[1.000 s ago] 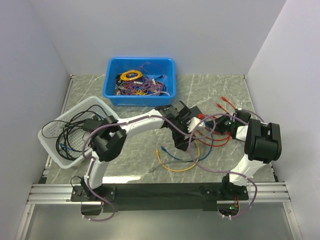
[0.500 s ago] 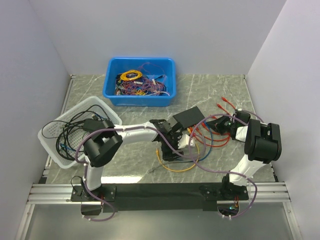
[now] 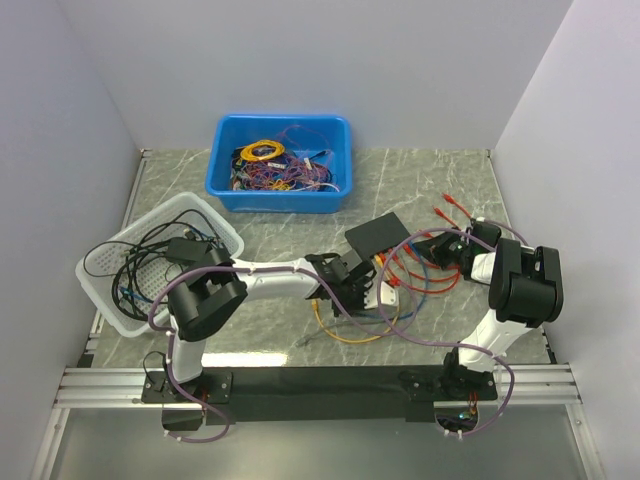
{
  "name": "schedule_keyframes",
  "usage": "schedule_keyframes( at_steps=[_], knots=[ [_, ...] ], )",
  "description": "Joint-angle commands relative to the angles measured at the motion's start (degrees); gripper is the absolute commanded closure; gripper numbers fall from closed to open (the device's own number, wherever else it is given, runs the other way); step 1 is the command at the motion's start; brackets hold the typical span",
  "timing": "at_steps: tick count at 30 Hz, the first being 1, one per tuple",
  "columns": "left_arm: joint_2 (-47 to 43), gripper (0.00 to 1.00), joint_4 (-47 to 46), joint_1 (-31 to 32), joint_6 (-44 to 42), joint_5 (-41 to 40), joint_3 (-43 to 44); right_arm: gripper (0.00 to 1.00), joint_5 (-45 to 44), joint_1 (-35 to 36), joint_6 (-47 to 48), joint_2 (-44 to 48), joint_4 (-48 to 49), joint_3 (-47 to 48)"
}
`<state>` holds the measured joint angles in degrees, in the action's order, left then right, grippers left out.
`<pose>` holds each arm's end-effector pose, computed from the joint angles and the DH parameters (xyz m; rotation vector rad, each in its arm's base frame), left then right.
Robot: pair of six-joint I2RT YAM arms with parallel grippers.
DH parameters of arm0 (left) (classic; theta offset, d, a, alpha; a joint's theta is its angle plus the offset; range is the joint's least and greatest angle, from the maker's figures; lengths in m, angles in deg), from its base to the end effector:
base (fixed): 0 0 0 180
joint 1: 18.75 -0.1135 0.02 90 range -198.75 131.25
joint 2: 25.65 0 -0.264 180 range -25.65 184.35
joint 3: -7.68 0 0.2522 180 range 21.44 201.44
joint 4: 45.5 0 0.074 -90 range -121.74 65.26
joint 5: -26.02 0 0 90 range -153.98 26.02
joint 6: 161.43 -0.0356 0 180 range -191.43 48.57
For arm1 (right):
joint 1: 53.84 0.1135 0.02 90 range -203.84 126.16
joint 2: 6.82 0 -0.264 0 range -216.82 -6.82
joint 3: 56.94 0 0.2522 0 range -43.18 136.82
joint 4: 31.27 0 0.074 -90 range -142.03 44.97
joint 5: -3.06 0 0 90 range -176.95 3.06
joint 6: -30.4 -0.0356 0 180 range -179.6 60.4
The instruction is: Pull the plug from the switch port
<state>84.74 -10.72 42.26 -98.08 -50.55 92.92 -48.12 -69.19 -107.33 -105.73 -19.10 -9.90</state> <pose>0.1841 -0.3493 0.1598 1.9049 1.8627 -0.5108 0.2903 -0.0565 0.1109 0.8655 2.1265 1.0630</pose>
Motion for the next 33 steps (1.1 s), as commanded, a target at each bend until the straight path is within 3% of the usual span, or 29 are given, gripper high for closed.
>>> schedule_keyframes(
  at_steps=[1,2,3,6,12,16,24,33],
  knots=[
    [2.6,0.89,4.9,0.4,-1.4,-2.7,-2.9,1.0,0.5,0.2,-1.2,1.4,3.5,-0.2],
    [2.6,0.98,5.4,0.4,-1.1,-2.1,-2.6,1.0,0.4,0.2,-1.1,1.4,3.5,-0.3],
    [2.4,1.0,5.9,0.5,-0.8,-1.3,-2.2,1.0,0.3,0.2,-1.0,1.4,3.3,-0.3],
    [1.5,1.0,7.5,0.2,1.5,-0.3,0.1,0.93,-0.2,0.4,-0.8,1.3,2.7,-0.2],
    [-1.0,1.0,11.7,-4.3,6.8,6.3,7.3,0.62,-0.7,0.4,-1.1,-0.2,1.8,0.2],
    [-2.4,1.0,13.6,-4.6,7.8,6.7,10.3,0.56,-0.2,0.6,-2.5,-1.4,3.5,0.3],
    [-3.5,1.0,18.2,-4.8,8.8,8.2,15.5,0.55,1.2,1.9,-4.8,-4.2,2.9,3.0],
    [-5.4,1.0,18.8,-5.3,9.7,8.1,16.5,0.63,2.7,2.3,-9.9,-7.1,8.8,2.8]
  ],
)
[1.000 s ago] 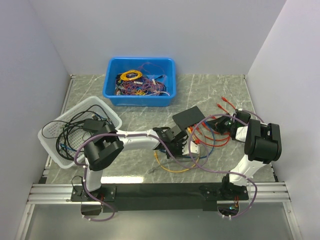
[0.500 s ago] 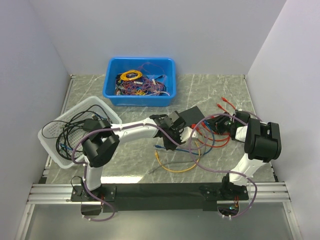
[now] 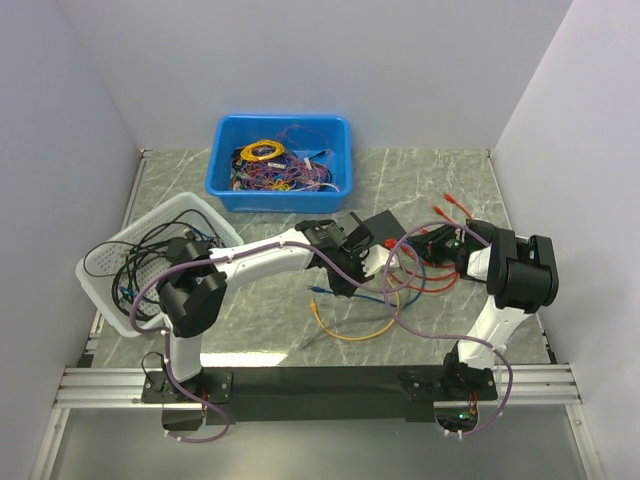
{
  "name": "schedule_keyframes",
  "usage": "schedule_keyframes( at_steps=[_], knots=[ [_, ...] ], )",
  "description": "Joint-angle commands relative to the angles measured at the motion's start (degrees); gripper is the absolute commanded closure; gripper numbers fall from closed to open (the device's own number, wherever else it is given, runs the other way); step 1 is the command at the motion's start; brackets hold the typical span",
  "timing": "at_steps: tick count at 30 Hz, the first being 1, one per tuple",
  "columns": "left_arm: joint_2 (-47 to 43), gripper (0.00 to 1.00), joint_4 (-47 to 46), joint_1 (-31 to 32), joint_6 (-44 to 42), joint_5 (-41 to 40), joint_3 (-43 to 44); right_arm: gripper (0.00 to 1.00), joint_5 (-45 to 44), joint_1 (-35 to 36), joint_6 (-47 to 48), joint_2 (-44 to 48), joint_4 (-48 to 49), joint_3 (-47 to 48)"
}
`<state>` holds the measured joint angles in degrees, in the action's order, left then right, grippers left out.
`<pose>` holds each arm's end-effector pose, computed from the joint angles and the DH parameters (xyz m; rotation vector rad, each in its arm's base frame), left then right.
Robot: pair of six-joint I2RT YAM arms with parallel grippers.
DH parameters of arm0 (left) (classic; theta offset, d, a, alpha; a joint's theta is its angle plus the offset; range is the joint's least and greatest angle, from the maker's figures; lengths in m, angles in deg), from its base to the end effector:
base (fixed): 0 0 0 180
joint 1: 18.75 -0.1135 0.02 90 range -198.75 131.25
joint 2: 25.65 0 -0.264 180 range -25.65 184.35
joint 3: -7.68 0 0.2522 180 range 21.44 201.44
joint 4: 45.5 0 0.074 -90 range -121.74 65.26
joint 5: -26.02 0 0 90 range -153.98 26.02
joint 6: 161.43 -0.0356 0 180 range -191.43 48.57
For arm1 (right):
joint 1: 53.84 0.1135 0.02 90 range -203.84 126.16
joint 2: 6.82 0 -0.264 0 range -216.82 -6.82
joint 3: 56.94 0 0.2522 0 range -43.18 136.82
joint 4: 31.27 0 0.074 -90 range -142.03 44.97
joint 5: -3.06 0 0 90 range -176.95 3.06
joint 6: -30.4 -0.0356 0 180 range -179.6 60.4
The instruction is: Pull the plug from the switch port
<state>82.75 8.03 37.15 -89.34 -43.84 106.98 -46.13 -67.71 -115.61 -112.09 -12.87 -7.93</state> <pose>0.2151 -0.3395 0.2287 1.7310 2.1088 -0.6737 0.3059 -0.0516 0.0965 0.9600 2.0945 1.1856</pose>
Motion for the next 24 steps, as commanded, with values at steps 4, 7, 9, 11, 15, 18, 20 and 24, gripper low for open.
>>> schedule_keyframes(
  at_steps=[4,7,9,11,15,18,20,24],
  knots=[
    [-3.9,1.0,-0.1,-0.5,1.0,1.9,3.1,0.58,0.8,1.3,-1.2,-0.8,1.1,1.7],
    [-4.6,1.0,0.6,-2.1,1.7,3.3,5.2,0.57,0.8,1.7,-0.7,-0.2,-0.1,1.6],
    [-5.4,1.0,0.8,-3.1,1.8,2.9,6.5,0.57,1.5,1.7,-0.8,0.2,-0.5,1.4],
    [-6.1,1.0,0.9,-3.5,2.0,2.0,8.0,0.56,1.1,2.0,0.5,0.9,-2.7,1.1],
    [-7.0,1.0,2.9,-4.5,2.4,3.0,10.6,0.48,0.3,2.2,1.7,2.1,-5.3,0.6],
    [-7.8,1.0,4.0,-4.5,2.2,2.2,11.2,0.43,0.1,2.5,1.4,2.3,-6.0,0.9],
    [-8.2,1.0,4.3,-4.7,2.3,1.6,10.8,0.43,0.1,2.9,0.6,1.8,-5.4,0.9],
    [-9.0,1.0,5.1,-5.1,2.4,1.5,11.6,0.49,0.6,3.1,-1.7,1.1,-3.1,0.4]
  ],
)
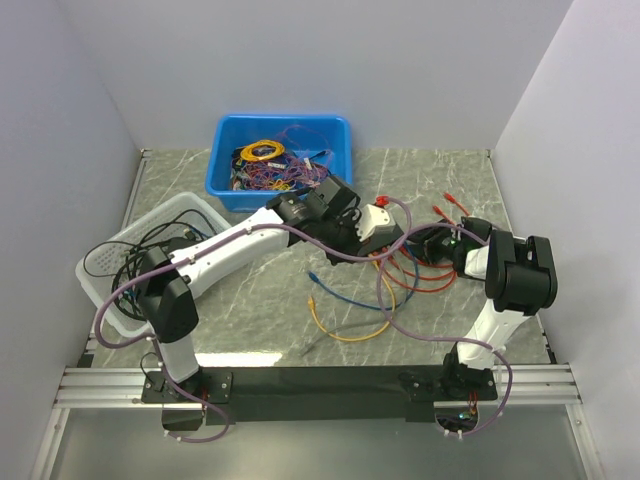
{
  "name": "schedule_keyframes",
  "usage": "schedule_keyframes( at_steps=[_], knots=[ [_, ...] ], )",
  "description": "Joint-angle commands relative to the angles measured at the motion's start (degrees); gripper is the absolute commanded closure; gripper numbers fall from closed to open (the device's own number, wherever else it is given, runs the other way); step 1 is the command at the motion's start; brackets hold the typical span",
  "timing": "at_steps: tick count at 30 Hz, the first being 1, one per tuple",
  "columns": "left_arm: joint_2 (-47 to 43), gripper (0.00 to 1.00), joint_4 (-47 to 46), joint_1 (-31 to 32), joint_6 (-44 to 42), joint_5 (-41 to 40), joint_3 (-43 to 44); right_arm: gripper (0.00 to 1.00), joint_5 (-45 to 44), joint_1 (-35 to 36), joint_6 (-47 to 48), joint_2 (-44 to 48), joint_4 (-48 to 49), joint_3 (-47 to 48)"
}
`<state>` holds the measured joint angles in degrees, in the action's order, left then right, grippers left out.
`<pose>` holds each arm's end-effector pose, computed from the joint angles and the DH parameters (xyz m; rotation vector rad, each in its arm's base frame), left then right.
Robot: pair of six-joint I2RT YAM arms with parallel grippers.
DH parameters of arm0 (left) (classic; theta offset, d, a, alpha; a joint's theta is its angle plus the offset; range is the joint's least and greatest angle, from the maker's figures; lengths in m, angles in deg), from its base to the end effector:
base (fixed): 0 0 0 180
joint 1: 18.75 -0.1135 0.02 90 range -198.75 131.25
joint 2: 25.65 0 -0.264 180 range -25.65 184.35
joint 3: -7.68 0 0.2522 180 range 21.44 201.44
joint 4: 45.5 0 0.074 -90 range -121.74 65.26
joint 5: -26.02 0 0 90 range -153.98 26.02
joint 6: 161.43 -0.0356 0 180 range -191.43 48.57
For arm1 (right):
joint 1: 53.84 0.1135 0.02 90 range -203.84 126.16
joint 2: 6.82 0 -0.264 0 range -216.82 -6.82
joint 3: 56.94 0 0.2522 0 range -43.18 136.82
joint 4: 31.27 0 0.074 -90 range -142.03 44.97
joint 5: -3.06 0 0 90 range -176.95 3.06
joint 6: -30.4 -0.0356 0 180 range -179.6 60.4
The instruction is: Pull the plug from the switch port
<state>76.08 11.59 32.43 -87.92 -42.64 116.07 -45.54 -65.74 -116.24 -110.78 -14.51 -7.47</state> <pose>0.2359 -0.3139 0.3186 1.5313 1.9804 -0.7170 0.3080 -0.0409 0.1028 0.9323 2.1171 1.2195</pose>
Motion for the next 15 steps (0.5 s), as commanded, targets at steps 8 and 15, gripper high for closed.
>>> schedule_keyframes(
  at_steps=[8,15],
  knots=[
    [0.6,0.73,-3.9,1.1,-6.2,-3.0,-8.7,0.64,-2.3,1.5,-0.4,1.5,-3.3,-0.4],
    [1.8,0.33,-12.9,2.0,-16.2,-5.8,-18.9,0.64,-4.4,3.4,-1.1,2.2,-3.5,-0.5]
  ],
)
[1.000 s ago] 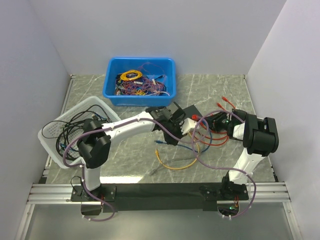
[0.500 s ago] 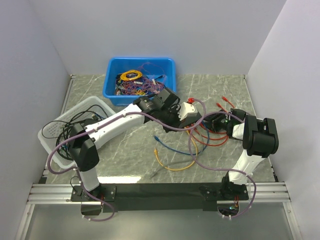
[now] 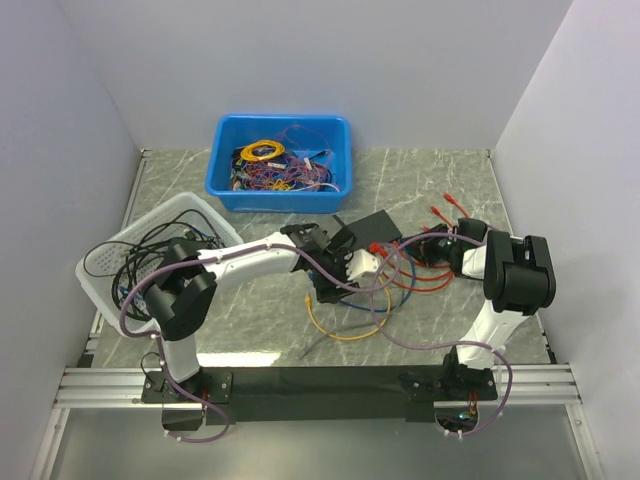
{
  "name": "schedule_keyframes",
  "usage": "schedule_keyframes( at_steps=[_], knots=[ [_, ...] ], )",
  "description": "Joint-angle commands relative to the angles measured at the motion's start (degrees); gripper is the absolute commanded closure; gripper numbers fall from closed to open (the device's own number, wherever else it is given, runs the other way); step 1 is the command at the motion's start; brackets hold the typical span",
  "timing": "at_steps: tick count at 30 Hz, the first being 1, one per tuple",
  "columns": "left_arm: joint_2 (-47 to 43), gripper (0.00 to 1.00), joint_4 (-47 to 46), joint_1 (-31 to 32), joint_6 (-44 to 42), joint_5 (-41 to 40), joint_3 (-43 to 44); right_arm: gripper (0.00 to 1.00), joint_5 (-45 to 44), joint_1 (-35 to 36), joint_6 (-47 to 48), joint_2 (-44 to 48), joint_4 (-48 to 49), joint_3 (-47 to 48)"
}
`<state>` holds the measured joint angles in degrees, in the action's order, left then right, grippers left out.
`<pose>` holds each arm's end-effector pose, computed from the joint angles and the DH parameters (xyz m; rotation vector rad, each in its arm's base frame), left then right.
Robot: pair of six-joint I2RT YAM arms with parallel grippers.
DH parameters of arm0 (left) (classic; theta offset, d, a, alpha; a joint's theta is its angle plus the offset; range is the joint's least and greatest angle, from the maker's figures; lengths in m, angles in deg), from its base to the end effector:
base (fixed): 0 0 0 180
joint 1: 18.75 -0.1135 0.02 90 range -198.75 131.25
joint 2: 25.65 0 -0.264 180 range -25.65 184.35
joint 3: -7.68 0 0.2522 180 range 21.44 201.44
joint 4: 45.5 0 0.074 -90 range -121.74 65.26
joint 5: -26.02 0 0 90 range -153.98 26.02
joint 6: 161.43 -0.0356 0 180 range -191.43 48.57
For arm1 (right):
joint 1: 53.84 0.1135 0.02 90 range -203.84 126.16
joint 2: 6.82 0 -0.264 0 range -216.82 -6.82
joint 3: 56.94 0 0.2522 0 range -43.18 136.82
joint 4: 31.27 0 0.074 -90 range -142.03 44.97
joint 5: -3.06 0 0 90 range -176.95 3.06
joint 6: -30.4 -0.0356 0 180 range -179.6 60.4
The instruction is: Pull the plug from the switch port
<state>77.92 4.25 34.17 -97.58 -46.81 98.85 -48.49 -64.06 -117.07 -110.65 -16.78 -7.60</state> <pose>0.2200 -0.3085 0.2205 1.7872 2.0074 -0.5486 0.3067 -0.0328 0.0991 0.9850 2.1506 1.1823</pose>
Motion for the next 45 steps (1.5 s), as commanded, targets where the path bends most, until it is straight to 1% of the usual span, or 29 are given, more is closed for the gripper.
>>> schedule_keyframes(
  at_steps=[1,5,9,15,17,20,21,23,24,26,27,30,32,35,36,40,45],
  knots=[
    [0.1,0.32,-6.0,0.4,-7.3,-1.5,-2.6,0.64,-1.3,1.7,-0.7,1.9,-0.7,-0.5],
    [1.0,0.33,-8.8,1.4,-10.9,-0.8,-4.6,0.64,-0.2,1.8,-2.4,1.0,2.3,-1.6],
    [3.1,0.35,-9.0,2.0,-14.1,-0.4,-5.2,0.64,-0.2,1.8,-2.9,1.1,3.6,-2.3],
    [6.2,0.37,-5.0,2.4,-18.6,3.5,-5.3,0.64,-0.8,1.8,-2.1,1.7,2.7,-2.3],
    [6.6,0.39,-6.3,2.9,-18.3,1.2,-6.0,0.64,-0.8,1.8,-2.1,1.8,2.7,-2.3],
    [8.4,0.51,-7.6,4.0,-16.3,-2.0,-5.8,0.64,-0.7,1.8,-2.3,1.7,3.2,-2.4],
    [9.0,0.62,-7.8,4.6,-16.0,-2.9,-5.7,0.64,-0.8,1.8,-2.5,1.6,3.3,-2.6],
    [10.1,0.71,-8.8,5.3,-15.9,-5.4,-6.3,0.64,-0.8,1.8,-2.6,1.6,3.7,-2.8],
    [10.4,0.81,-9.0,6.2,-16.1,-6.2,-7.2,0.64,-0.7,1.7,-2.6,1.7,3.7,-2.9],
    [10.6,0.91,-10.1,6.9,-16.1,-7.5,-8.2,0.64,-0.8,1.8,-2.6,1.9,3.9,-3.0],
    [10.6,1.0,-10.2,7.2,-15.7,-7.5,-8.8,0.63,-0.8,1.7,-2.6,1.9,3.9,-3.0],
    [9.9,1.0,-10.5,7.2,-13.1,-7.5,-8.8,0.62,-1.0,1.8,-3.0,1.7,4.1,-3.0],
    [6.9,1.0,-13.4,6.1,-9.6,-7.8,-9.3,0.59,-1.3,1.8,-3.4,1.7,4.3,-3.1],
    [2.5,1.0,-14.5,3.7,-4.4,-5.0,-8.0,0.54,-1.7,2.0,-4.2,1.4,4.4,-2.8],
    [1.8,1.0,-13.8,2.3,-3.1,-4.7,-6.0,0.53,-1.7,2.1,-4.0,1.4,4.1,-2.3],
    [-0.8,1.0,-11.8,1.1,0.7,-4.6,-1.8,0.5,-1.5,3.4,-3.7,0.3,0.9,-0.4],
    [-2.6,1.0,-10.0,0.1,4.8,-2.1,1.2,0.5,-0.1,3.4,-3.3,-0.4,-1.0,0.6]
  ],
)
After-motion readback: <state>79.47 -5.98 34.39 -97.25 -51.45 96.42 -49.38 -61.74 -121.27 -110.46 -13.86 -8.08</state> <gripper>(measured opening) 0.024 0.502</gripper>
